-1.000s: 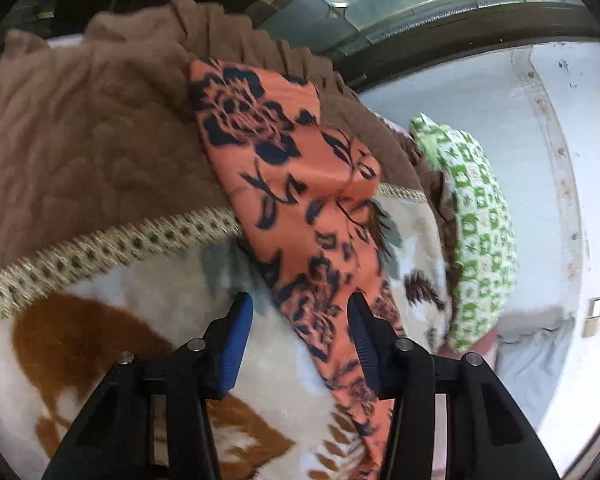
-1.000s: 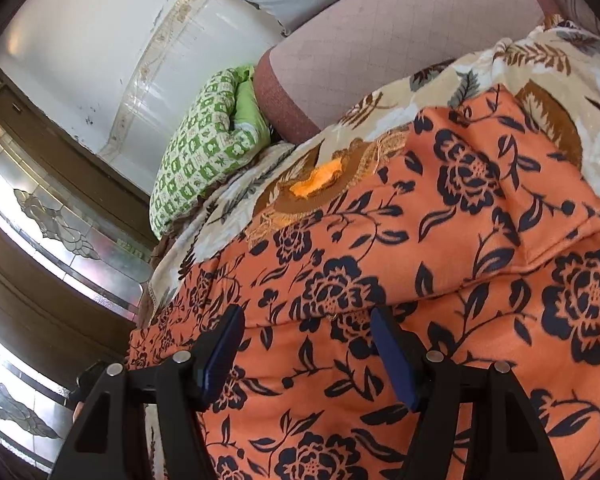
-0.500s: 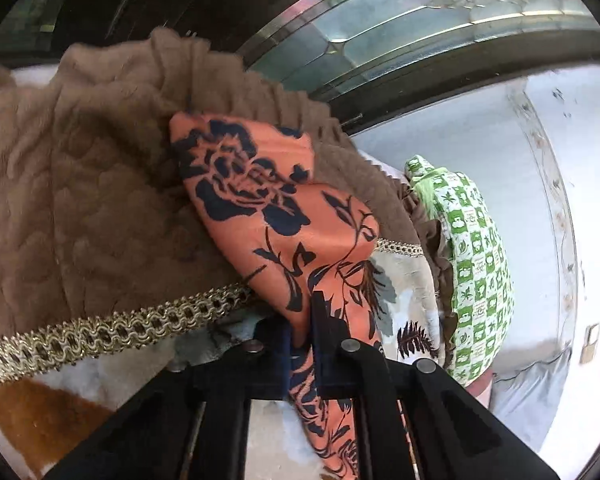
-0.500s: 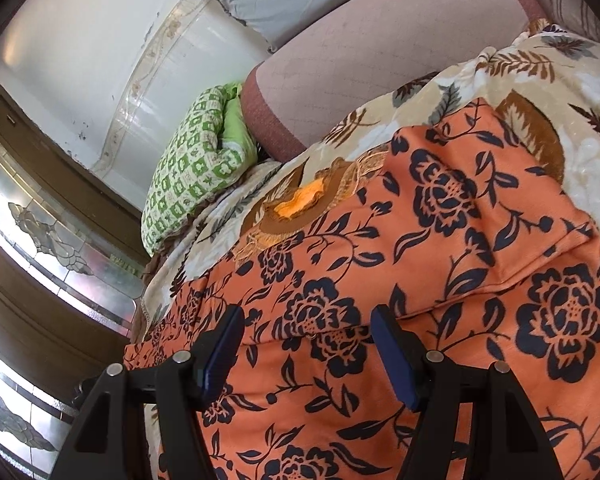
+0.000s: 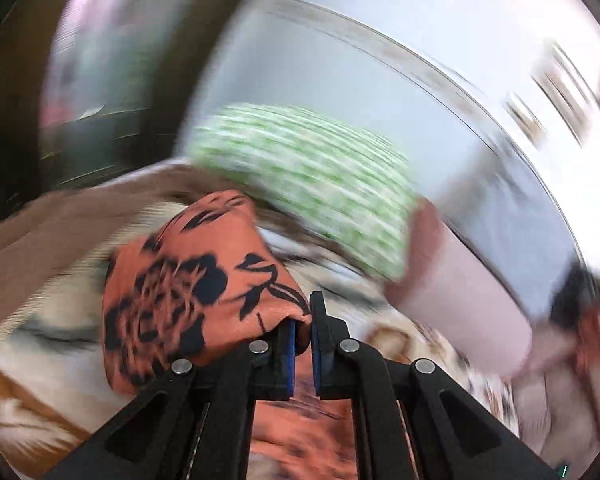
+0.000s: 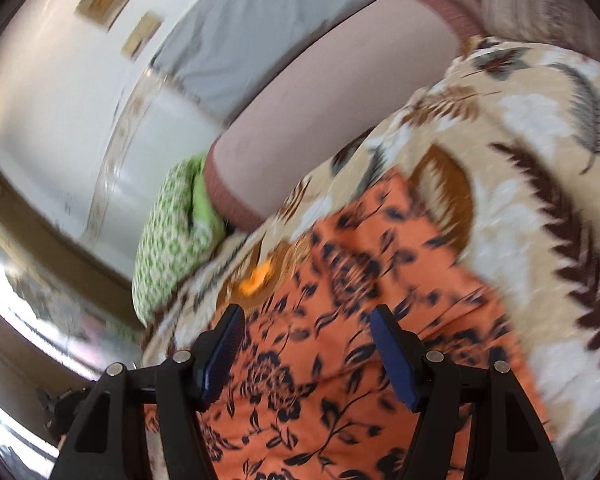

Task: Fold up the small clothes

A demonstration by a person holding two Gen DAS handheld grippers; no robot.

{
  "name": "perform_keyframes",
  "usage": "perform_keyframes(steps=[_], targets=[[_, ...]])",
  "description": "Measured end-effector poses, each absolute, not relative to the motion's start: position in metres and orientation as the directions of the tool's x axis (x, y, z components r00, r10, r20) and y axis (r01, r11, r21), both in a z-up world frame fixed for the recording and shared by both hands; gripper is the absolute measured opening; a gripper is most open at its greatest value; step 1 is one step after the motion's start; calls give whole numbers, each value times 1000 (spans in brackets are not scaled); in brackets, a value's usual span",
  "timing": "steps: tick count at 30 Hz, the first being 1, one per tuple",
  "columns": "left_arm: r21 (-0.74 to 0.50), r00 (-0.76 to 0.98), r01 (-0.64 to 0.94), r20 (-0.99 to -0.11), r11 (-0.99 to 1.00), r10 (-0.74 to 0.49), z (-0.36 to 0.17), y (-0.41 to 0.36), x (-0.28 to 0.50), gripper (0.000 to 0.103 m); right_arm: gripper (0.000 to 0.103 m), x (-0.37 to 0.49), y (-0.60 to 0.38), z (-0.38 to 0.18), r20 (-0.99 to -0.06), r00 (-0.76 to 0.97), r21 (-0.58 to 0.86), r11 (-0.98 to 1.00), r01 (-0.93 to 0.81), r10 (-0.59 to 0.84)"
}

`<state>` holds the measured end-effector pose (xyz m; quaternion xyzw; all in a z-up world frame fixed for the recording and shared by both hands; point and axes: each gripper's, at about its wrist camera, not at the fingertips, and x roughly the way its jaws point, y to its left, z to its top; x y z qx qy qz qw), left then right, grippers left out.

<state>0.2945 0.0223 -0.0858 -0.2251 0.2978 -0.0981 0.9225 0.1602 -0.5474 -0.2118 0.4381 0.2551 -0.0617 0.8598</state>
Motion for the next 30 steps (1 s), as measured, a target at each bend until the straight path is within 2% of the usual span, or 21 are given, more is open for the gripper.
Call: perform_keyframes(steps=[6,9,11,12,13,14,18,20,21,22,24,27,30], targets=[[-409,664,302,-558,861,-498,-94,-149,281,5,69,139,-588,-209,-451,889,780,520,348,82],[-388,543,415,-620,823,-566,-127,-237,263,6,69,132,-602,-206,-441,894,790,504,348,74],[-337,458,479,-692,811,-558,-152,-285,252,6,69,129,-608,-205,-436,897,796,497,345,75],[-299,428,499,-731,813,-532,-165,-305,249,9,69,128,-611,-206,-433,898,802,489,343,81],[-263,390,523,-771,810,-503,-180,-323,245,22,69,127,-614,-207,-432,897,810,477,343,88],[-247,354,539,-801,805,-483,-192,-334,243,27,69,127,-617,-209,-435,895,817,461,347,98],[-269,329,539,-805,798,-494,-199,-318,227,46,70,135,-616,-217,-461,873,823,444,355,157],[-302,377,525,-756,796,-535,-179,-286,224,50,70,139,-611,-217,-470,867,813,463,353,164],[-307,405,521,-733,796,-547,-170,-271,224,57,70,143,-606,-215,-478,862,801,486,349,169],[-297,451,506,-709,810,-542,-162,-254,223,70,70,147,-602,-214,-482,858,793,503,343,176],[-243,587,416,-664,876,-463,-149,-212,222,81,70,157,-587,-209,-498,846,766,554,325,192],[-269,645,298,-650,916,-401,-152,-164,229,81,70,175,-549,-198,-548,813,667,689,284,196],[-314,625,208,-686,926,-373,-171,-136,242,81,70,194,-498,-190,-595,763,567,804,176,253]])
